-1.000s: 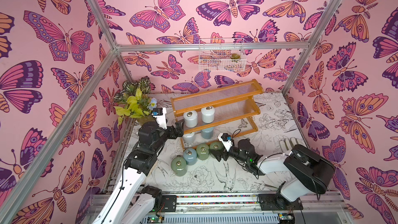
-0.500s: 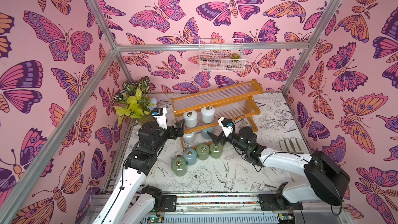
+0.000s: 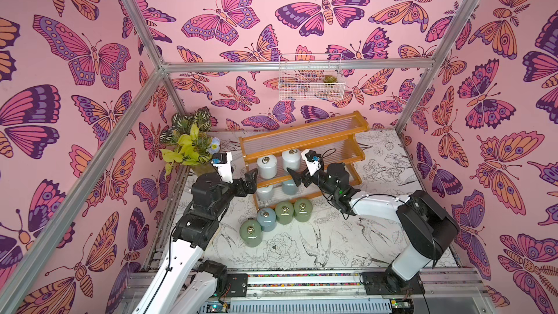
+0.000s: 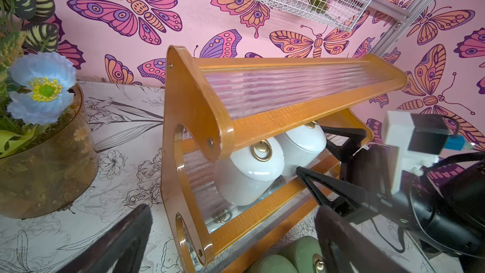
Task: Remove the tea canisters from the shelf
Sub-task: Pick up the tea canister from the shelf.
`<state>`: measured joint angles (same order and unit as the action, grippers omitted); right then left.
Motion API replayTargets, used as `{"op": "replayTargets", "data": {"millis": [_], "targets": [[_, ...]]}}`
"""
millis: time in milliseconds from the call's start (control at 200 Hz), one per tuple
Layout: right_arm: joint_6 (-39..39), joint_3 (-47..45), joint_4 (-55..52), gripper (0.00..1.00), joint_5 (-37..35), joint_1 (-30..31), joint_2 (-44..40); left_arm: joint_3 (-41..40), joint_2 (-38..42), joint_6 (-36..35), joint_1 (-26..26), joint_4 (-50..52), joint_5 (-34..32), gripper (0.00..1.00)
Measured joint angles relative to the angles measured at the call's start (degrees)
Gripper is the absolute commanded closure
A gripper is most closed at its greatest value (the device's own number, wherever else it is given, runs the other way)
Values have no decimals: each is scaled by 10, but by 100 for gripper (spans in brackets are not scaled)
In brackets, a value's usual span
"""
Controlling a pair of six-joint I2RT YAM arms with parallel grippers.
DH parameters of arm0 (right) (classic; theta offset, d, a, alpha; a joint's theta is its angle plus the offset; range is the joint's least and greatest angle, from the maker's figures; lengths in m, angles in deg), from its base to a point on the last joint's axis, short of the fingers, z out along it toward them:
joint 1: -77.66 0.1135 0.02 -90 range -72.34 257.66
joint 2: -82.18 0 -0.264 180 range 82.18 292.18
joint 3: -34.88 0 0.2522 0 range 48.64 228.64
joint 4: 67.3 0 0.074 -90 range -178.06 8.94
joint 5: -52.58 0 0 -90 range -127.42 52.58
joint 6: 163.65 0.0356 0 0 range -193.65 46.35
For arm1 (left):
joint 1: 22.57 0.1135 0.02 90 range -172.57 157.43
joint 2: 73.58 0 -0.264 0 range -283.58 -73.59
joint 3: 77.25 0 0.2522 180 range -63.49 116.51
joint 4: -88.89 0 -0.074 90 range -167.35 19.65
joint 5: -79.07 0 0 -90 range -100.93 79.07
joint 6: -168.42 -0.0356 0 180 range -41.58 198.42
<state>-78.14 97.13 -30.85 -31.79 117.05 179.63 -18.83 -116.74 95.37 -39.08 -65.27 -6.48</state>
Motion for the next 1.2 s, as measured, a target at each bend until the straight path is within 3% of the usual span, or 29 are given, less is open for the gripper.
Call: {"op": "replayTargets", "data": {"millis": [396, 521, 671, 801, 991, 1197], "targets": [[7, 55, 37, 0, 10, -8, 59, 0, 1, 0, 0, 4, -2, 0], [16, 60, 41, 12, 17, -11, 67, 0, 1, 0, 0, 4, -7, 0], [23, 61, 43, 35, 24, -12, 69, 0, 1, 0, 0, 5, -11, 0], [28, 61, 44, 50, 32, -15, 69, 0, 1, 0, 0, 5, -13, 0], [26, 57, 37, 54, 50, -16, 61, 0, 1, 0, 0, 5, -15, 0], [12, 26, -5, 54, 73, -16, -4, 0, 1, 0, 0, 6, -15, 0]]}}
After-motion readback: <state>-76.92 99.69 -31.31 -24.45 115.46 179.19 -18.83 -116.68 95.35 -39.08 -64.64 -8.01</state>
